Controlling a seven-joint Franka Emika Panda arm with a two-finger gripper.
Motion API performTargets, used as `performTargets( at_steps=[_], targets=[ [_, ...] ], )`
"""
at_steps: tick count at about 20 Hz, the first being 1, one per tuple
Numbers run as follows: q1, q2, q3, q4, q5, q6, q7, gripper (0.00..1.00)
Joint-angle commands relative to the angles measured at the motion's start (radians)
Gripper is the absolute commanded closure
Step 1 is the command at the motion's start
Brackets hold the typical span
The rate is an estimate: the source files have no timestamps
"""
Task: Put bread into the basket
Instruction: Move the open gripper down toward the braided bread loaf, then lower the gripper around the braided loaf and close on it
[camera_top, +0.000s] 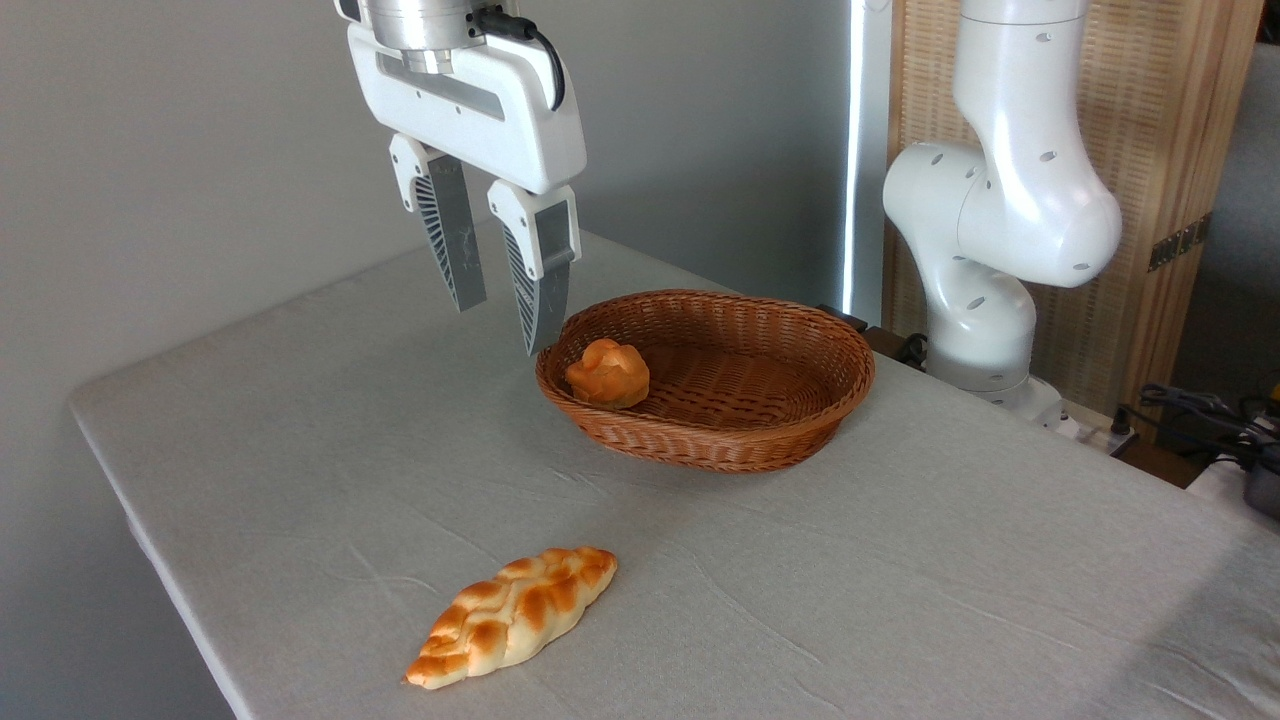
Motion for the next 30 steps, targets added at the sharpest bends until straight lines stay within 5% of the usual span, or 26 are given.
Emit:
performTargets(
  at_steps=[1,6,10,14,17,30],
  targets=[
    [-0.008,-0.008,0.014,-0.024,0.012,0.003,-0.001,0.00],
    [-0.005,-0.040,0.015,-0.207,0.013,0.275,-0.001,0.00],
    [-0.002,-0.030,0.043,-0.387,0.159,0.484,-0.001,0.00],
    [-0.004,-0.019,0.043,-0.464,0.151,0.653,-0.004,0.00],
    [-0.004,-0.010,0.043,-0.518,0.064,0.703,-0.005,0.00],
    [-0.004,0.067,0.043,-0.528,0.081,0.783,-0.001,0.00]
  ],
)
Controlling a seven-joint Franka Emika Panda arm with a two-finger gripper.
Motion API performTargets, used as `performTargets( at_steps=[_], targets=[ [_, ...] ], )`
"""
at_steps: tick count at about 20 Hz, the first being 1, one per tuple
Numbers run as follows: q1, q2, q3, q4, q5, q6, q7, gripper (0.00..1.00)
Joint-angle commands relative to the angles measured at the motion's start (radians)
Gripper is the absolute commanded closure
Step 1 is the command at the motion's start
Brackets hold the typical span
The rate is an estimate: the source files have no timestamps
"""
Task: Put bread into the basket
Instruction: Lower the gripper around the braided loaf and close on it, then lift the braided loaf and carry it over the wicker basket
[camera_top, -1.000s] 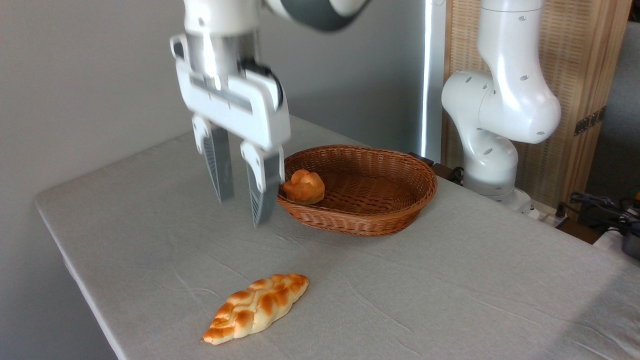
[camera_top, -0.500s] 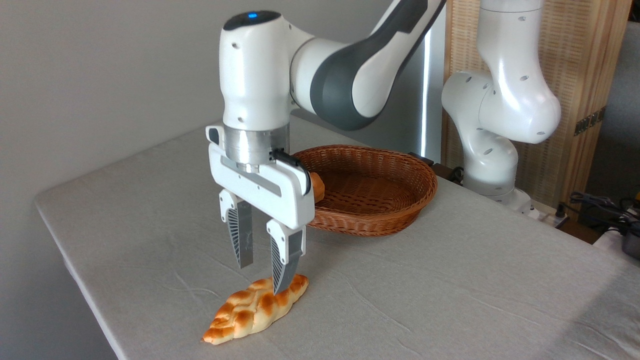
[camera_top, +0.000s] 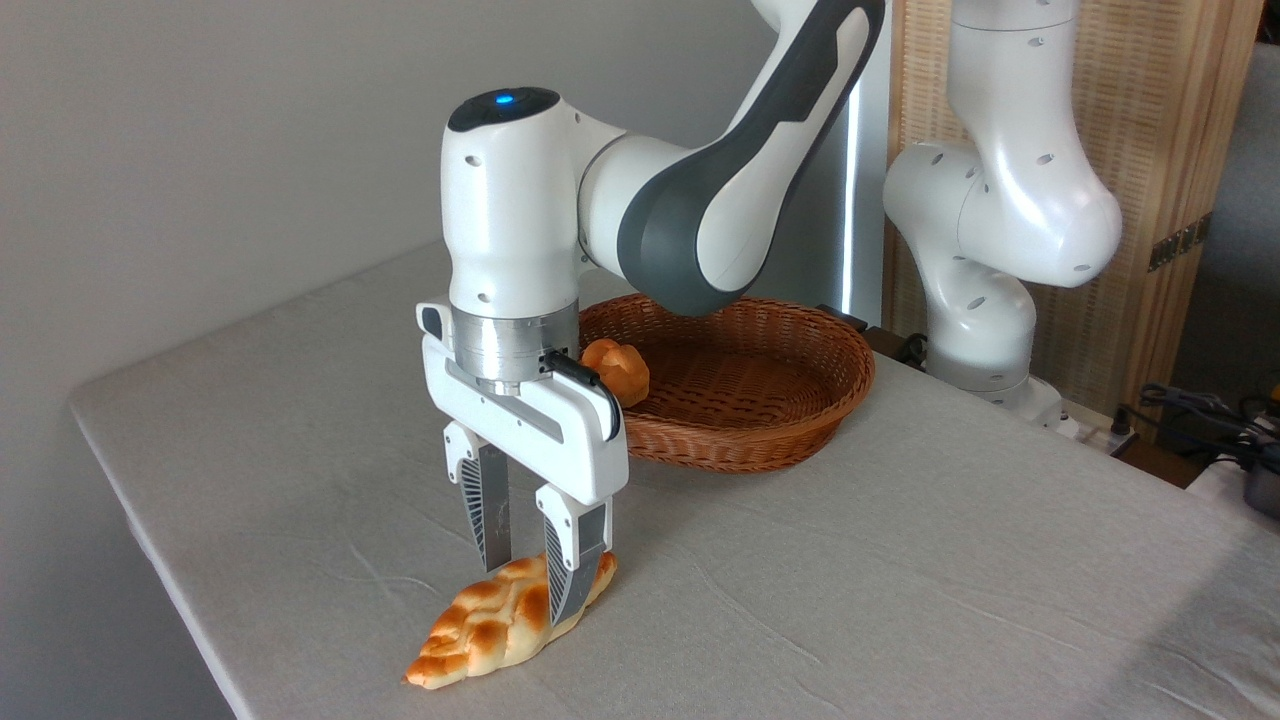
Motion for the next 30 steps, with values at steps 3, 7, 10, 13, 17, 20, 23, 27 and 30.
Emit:
performTargets(
  at_steps=[3,7,10,13,17,20,23,27,30],
  targets=[
    [-0.007,0.018,0.007,-0.004,-0.004,0.097,0.000,0.00],
    [-0.007,0.036,0.007,-0.009,-0.004,0.110,0.000,0.14],
    [-0.007,0.039,0.007,-0.009,-0.004,0.110,0.002,0.29],
    [-0.007,0.043,0.007,-0.009,-0.002,0.110,0.011,0.73],
    [-0.007,0.043,0.007,-0.009,-0.004,0.105,0.028,0.80],
    [-0.007,0.043,0.007,-0.009,-0.004,0.098,0.026,0.80],
    [-0.007,0.044,0.007,-0.009,-0.004,0.090,0.026,0.79],
    [-0.007,0.035,0.009,-0.001,-0.007,0.088,0.026,0.77],
    [-0.007,-0.049,0.007,0.028,-0.016,-0.029,0.025,0.77]
  ],
)
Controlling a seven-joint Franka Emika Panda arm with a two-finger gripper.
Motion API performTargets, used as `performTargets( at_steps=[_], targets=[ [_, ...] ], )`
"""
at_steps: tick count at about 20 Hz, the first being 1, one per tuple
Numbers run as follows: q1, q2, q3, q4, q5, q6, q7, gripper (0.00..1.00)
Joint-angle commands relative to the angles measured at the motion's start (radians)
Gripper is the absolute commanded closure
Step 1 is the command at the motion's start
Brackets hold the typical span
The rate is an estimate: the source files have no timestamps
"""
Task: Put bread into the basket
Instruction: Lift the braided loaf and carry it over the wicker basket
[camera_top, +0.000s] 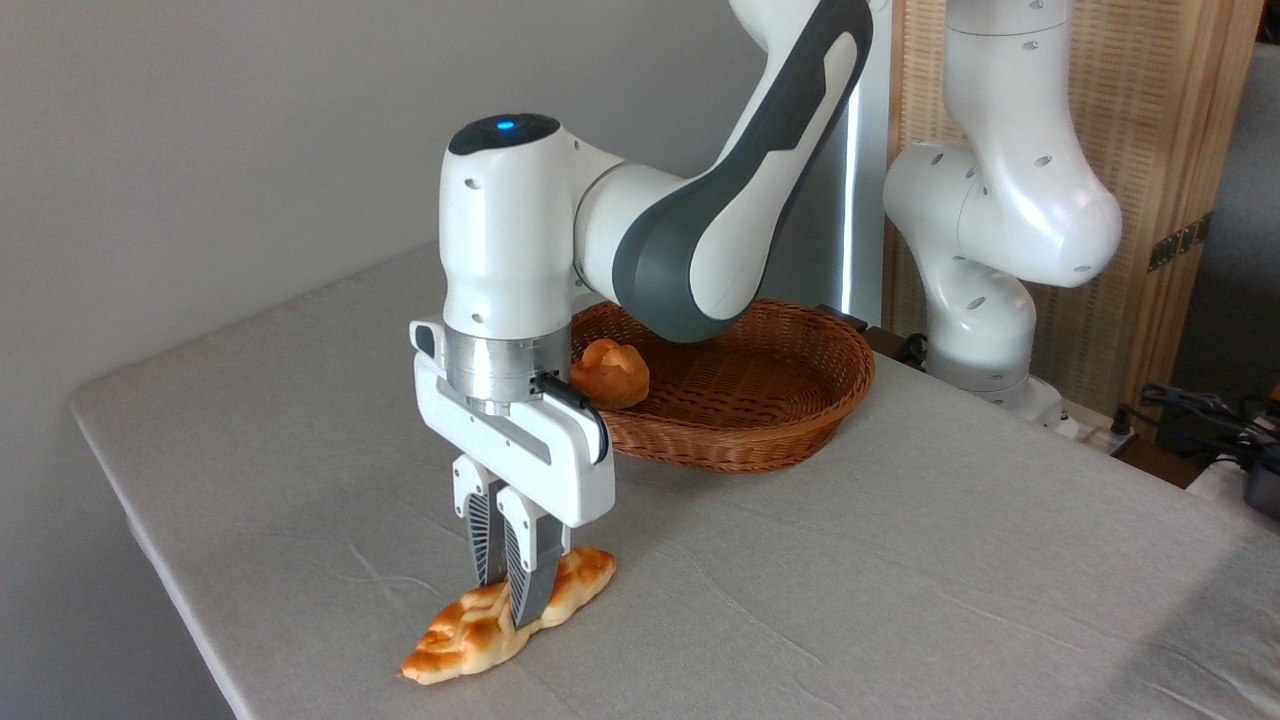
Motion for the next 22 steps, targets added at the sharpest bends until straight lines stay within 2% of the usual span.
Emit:
performTargets(
  at_steps=[1,3,7,9,10,14,17,20,21,22],
  targets=[
    [-0.007,-0.131,0.006,0.034,-0.022,-0.195,0.022,0.75],
    [-0.014,-0.222,-0.010,0.036,-0.061,-0.318,0.022,0.75],
    [-0.025,-0.355,-0.088,0.027,-0.061,-0.654,0.062,0.74],
    [-0.077,-0.406,-0.086,0.007,-0.058,-0.783,0.076,0.74],
    [-0.086,-0.429,-0.086,-0.005,-0.056,-0.821,0.077,0.74],
    [-0.175,-0.503,-0.079,-0.163,-0.036,-0.823,0.077,0.73],
    [-0.204,-0.527,-0.079,-0.261,-0.018,-0.805,0.077,0.65],
    [-0.206,-0.526,-0.076,-0.281,-0.018,-0.795,0.077,0.47],
    [-0.206,-0.524,-0.076,-0.283,-0.018,-0.789,0.076,0.24],
    [-0.204,-0.521,-0.074,-0.283,-0.018,-0.771,0.073,0.06]
  ],
)
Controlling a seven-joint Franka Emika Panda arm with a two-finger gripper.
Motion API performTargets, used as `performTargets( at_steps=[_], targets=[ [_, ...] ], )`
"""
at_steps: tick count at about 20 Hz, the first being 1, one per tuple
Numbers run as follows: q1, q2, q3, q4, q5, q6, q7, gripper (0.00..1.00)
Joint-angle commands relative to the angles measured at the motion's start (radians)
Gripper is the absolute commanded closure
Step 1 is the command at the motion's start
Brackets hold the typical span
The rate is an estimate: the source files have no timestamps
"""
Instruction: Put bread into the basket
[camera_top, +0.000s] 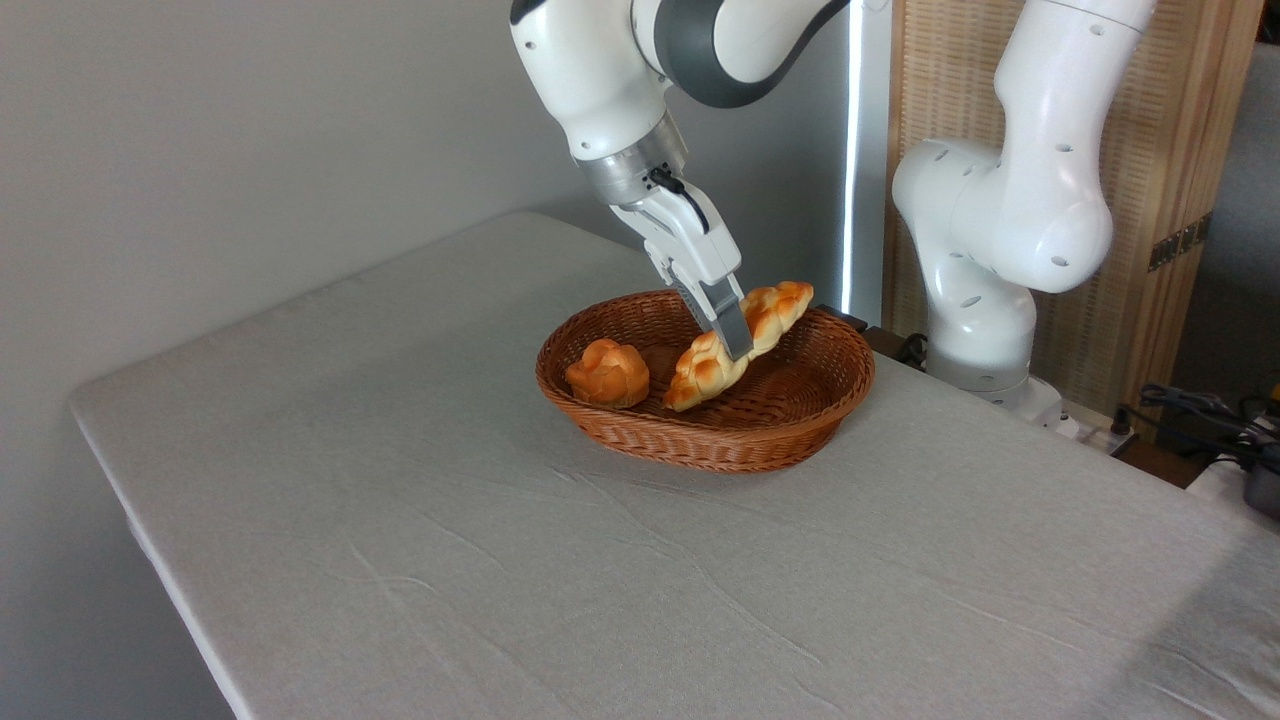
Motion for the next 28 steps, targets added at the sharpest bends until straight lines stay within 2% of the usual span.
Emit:
performTargets(
  at_steps=[1,6,11,14,16,18,23,25,28],
  targets=[
    [-0.014,-0.017,0.030,-0.017,0.016,0.062,0.009,0.00],
    [-0.034,0.001,0.033,-0.017,0.008,0.123,0.013,0.00],
    [-0.037,0.007,0.034,-0.006,0.002,0.129,0.012,0.00],
    [-0.037,0.007,0.034,0.039,0.002,0.128,0.006,0.00],
    [-0.034,0.024,0.049,0.131,0.002,0.120,0.007,0.00],
    [-0.034,0.081,0.080,0.252,0.001,0.113,0.004,0.00],
    [-0.027,0.384,0.125,0.729,-0.018,-0.028,-0.005,0.00],
    [-0.027,0.430,0.157,0.809,-0.048,-0.027,-0.016,0.00],
    [-0.027,0.446,0.204,0.850,-0.053,-0.030,-0.016,0.00]
  ],
)
